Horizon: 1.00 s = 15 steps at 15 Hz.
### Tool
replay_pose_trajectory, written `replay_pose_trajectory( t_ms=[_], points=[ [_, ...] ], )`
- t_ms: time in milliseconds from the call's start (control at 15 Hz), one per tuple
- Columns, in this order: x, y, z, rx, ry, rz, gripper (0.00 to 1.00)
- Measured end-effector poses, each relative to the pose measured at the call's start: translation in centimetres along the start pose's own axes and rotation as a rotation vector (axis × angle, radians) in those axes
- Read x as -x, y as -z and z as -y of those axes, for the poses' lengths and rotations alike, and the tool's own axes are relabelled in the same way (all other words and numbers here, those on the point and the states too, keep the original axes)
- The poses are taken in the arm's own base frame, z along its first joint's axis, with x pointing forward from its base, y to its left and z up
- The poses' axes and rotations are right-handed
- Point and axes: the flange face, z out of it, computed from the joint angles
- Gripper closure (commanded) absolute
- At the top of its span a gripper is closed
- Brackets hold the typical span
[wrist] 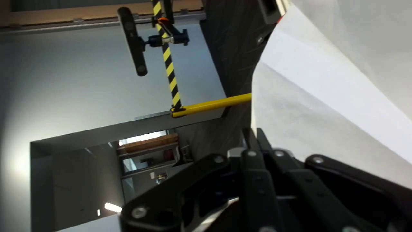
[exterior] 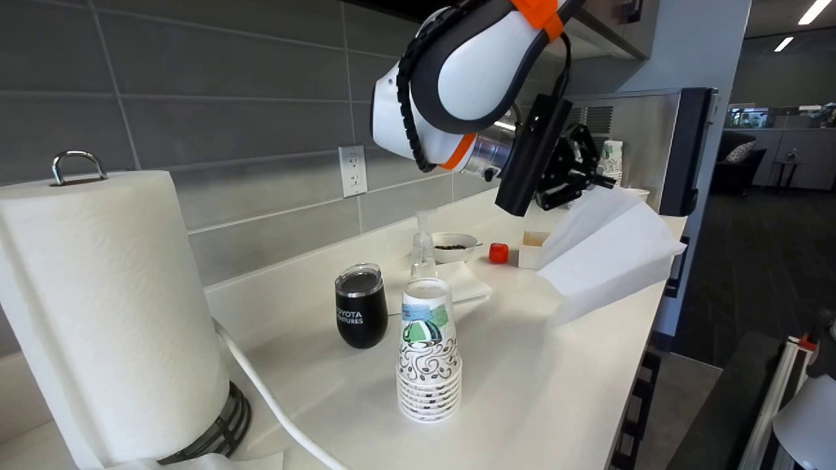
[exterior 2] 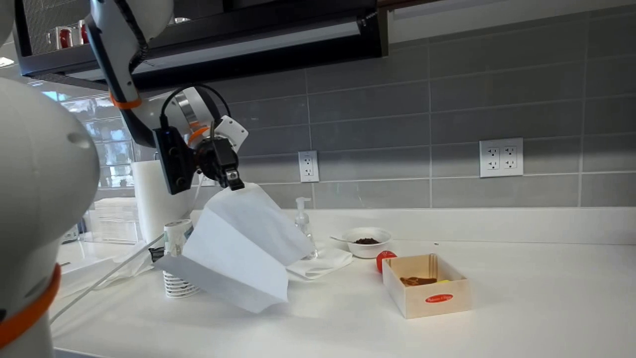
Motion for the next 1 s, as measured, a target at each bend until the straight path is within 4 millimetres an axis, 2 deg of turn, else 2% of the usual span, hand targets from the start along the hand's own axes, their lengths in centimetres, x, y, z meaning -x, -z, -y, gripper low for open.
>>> replay_pose_trajectory(
  t_ms=[333, 533, 1000],
  points=[
    [-0.2, 0.6, 0.1, 0.184, -0.021, -0.113, 1.0],
    [-0.1, 0.8, 0.8, 0.25, -0.008, -0.173, 1.0],
    [1.3, -0.6, 5.5, 0.342, 0.089, -0.209, 1.0]
  ],
)
